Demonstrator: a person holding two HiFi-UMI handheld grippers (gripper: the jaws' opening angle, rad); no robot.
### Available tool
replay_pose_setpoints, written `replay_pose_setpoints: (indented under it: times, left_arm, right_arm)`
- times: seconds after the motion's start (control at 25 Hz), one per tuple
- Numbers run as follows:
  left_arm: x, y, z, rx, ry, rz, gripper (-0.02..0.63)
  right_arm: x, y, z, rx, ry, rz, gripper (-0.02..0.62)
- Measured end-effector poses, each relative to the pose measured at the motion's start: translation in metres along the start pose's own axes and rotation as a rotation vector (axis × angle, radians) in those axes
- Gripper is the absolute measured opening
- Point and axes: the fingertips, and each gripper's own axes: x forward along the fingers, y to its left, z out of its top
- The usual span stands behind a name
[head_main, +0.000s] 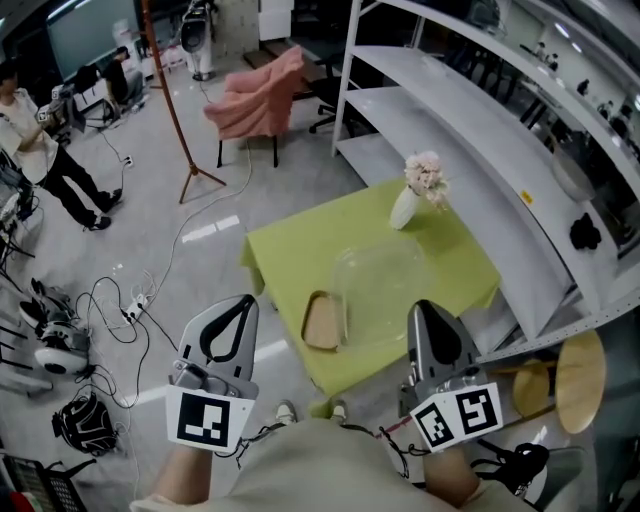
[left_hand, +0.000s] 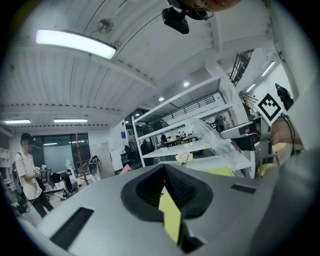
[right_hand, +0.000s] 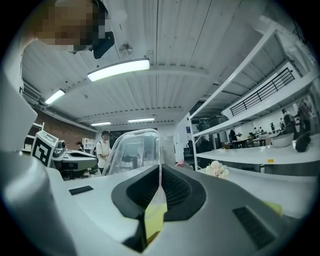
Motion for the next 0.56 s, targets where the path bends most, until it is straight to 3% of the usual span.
replay_pose_setpoints:
  times: [0.56]
  left_arm:
    - [0.007, 0.003, -0.012, -0.006, 0.016, -0.010, 0.006]
  right_arm:
    - [0.013, 0.002, -0.014, -0.024, 0.037, 0.007, 0.023]
